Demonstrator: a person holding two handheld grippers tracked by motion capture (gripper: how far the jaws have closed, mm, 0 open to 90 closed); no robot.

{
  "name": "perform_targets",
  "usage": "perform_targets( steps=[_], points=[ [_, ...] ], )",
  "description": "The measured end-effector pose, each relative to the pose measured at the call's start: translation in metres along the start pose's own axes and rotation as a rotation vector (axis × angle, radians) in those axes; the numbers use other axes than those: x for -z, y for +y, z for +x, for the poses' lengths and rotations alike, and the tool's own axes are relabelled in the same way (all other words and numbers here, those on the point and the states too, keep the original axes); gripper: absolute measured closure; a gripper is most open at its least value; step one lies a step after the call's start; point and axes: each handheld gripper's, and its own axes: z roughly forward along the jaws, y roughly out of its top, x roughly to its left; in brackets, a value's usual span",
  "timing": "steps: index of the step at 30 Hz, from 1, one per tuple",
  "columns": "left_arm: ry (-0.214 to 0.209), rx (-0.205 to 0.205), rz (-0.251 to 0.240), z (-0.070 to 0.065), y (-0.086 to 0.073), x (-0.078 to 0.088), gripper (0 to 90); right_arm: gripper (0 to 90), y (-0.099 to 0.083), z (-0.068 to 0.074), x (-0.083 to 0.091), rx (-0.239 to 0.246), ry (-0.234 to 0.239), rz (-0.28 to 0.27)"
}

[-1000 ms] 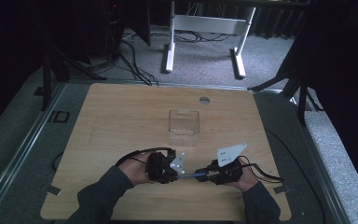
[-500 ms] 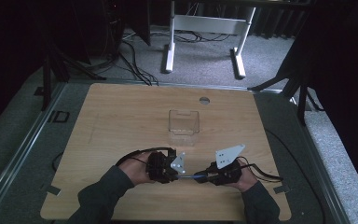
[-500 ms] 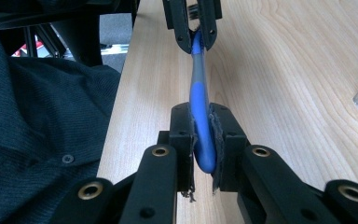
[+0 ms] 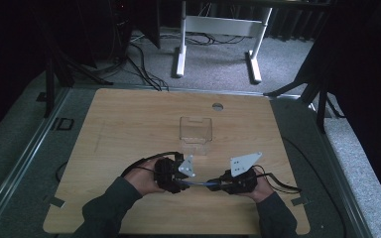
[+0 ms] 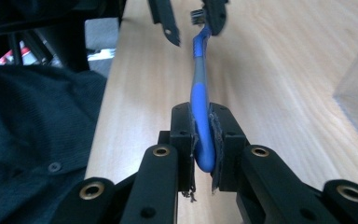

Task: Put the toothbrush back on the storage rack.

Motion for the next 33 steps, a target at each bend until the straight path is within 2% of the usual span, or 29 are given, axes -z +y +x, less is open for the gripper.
perform_targets(
  steps=[2,4,7,16,17,18,21,28,29,33],
  points=[
    [0.003,0.012,-0.011,0.001,-0.001,0.002,65.4,81.0,-0.003,-0.003,0.002,-0.024,-0.024,-0.012],
    [0.024,0.034,-0.026,0.003,-0.005,0.005,64.6,81.0,-0.005,-0.005,0.004,-0.04,-0.047,-0.017],
    [0.048,0.063,-0.03,0.006,-0.007,0.006,64.2,81.0,-0.007,-0.005,0.005,-0.054,-0.075,-0.012],
    [0.101,0.134,-0.082,0.011,-0.015,0.012,62.5,81.0,-0.007,-0.008,0.007,-0.08,-0.161,0.002],
    [0.12,0.157,-0.093,0.012,-0.017,0.015,62.5,81.1,-0.007,-0.008,0.007,-0.084,-0.166,0.003],
    [0.12,0.157,-0.093,0.012,-0.017,0.015,62.5,81.0,-0.007,-0.008,0.007,-0.087,-0.174,0.004],
    [0.136,0.194,-0.127,0.014,-0.022,0.02,61.9,81.0,-0.007,-0.008,0.008,-0.092,-0.196,0.004],
    [0.159,0.219,-0.147,0.013,-0.026,0.023,60.6,81.0,-0.006,-0.007,0.01,-0.098,-0.238,-0.017],
    [0.165,0.238,-0.164,0.013,-0.027,0.023,60.4,81.0,-0.006,-0.006,0.011,-0.1,-0.25,-0.026],
    [0.167,0.259,-0.192,0.014,-0.03,0.025,60.4,81.0,-0.005,-0.005,0.013,-0.104,-0.279,-0.035]
  ],
)
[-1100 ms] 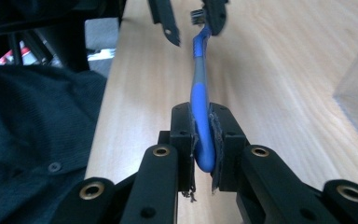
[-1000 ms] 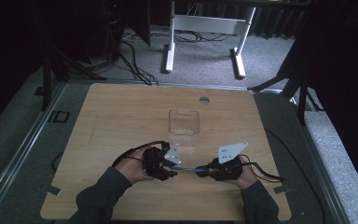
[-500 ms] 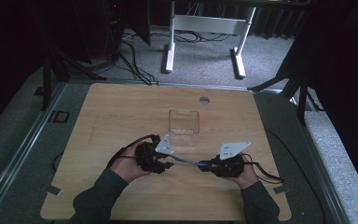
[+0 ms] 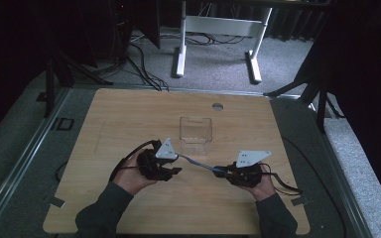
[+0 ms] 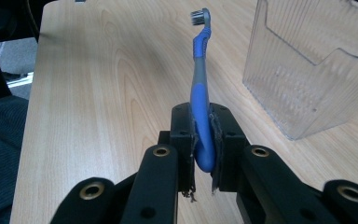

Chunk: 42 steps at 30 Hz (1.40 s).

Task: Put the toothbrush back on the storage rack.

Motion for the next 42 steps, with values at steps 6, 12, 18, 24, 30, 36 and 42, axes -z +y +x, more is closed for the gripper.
perform_targets(
  steps=[6,12,18,24,30,36,42],
  points=[
    [0.004,0.016,-0.026,0.0,-0.002,0.004,60.4,81.0,0.0,0.001,0.001,-0.002,-0.026,-0.009],
    [0.006,0.034,-0.047,0.0,-0.005,0.007,60.4,81.0,0.001,0.001,0.002,-0.007,-0.037,-0.021],
    [-0.002,0.072,-0.062,0.003,-0.01,0.006,60.4,81.1,0.002,0.002,0.006,-0.009,-0.048,-0.05],
    [-0.018,0.116,-0.083,0.007,-0.013,0.003,60.4,81.1,0.004,0.003,0.01,-0.006,-0.064,-0.074],
    [-0.017,0.146,-0.108,0.01,-0.014,0.003,60.2,81.1,0.006,0.005,0.011,0.001,-0.073,-0.086],
    [-0.012,0.167,-0.125,0.011,-0.015,0.002,60.1,81.1,0.009,0.007,0.013,-0.001,-0.091,-0.114],
    [-0.005,0.187,-0.144,0.01,-0.013,-0.001,60.1,81.1,0.013,0.009,0.015,-0.002,-0.103,-0.145]
  ],
)
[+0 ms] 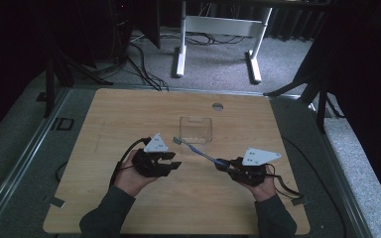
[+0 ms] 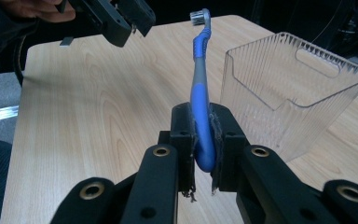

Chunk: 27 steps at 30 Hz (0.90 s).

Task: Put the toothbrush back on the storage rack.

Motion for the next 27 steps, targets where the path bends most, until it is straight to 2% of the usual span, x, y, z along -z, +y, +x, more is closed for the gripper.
perform_targets(
  steps=[9,13,27],
  points=[
    [0.011,0.021,-0.02,-0.002,0.005,-0.003,60.1,81.1,0.003,0.0,-0.002,-0.01,-0.016,-0.049],
    [0.012,0.03,-0.035,-0.003,0.007,-0.003,59.9,81.1,0.005,0.002,-0.002,-0.002,-0.031,-0.055],
    [0.009,0.048,-0.052,-0.004,0.012,-0.007,57.9,81.1,0.009,0.006,-0.007,0.006,-0.034,-0.077]
  ],
)
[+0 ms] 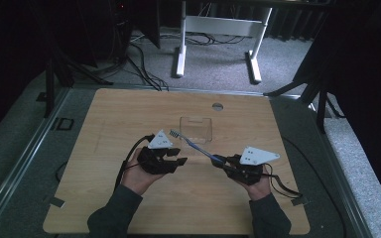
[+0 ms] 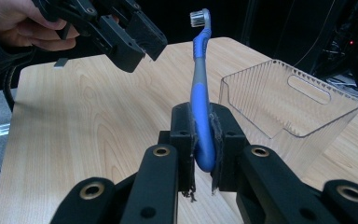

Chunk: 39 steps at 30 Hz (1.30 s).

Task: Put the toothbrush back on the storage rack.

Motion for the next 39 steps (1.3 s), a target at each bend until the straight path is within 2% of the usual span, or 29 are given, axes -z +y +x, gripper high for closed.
perform_targets(
  steps=[18,26,39],
  points=[
    [-0.031,0.038,-0.041,-0.001,0.006,-0.006,54.0,81.1,0.002,0.005,0.003,0.007,0.006,-0.037],
    [-0.029,0.07,-0.075,-0.001,0.008,-0.008,53.5,81.1,0.004,0.008,0.002,0.013,0.016,-0.055],
    [-0.053,0.109,-0.117,0.0,0.009,-0.007,52.3,81.1,0.006,0.011,0.001,0.02,0.03,-0.074]
  ],
)
